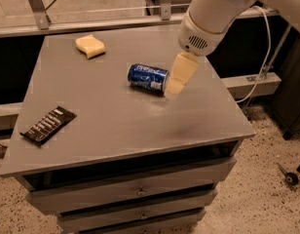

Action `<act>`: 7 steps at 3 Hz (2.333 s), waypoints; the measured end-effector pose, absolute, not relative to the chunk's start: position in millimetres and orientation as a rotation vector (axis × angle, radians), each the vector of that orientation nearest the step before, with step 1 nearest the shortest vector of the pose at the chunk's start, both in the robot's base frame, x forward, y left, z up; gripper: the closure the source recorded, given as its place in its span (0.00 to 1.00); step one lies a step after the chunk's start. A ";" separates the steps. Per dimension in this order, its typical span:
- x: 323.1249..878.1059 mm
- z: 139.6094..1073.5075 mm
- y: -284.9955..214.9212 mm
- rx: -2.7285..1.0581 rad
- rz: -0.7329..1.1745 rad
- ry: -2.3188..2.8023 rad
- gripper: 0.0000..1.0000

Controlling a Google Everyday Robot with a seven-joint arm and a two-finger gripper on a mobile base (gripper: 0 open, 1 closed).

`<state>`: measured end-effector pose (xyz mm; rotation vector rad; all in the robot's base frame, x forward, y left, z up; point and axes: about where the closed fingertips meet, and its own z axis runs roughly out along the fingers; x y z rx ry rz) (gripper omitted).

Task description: Place pepsi can upright

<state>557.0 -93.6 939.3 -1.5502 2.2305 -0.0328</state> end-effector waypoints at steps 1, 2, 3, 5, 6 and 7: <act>598.9 916.0 -52.2 -1.460 -0.028 2.302 0.00; 619.4 904.5 -31.2 -1.429 -0.028 2.335 0.00; 637.9 887.3 -15.5 -1.423 -0.015 2.366 0.00; 657.2 850.0 3.9 -1.433 0.034 2.432 0.26; 657.6 844.4 8.5 -1.432 0.061 2.448 0.57; 654.2 883.0 7.9 -1.385 0.182 2.332 0.88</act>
Offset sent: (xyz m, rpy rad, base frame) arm 0.0881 0.0883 -0.0480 0.0125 0.0466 -0.1489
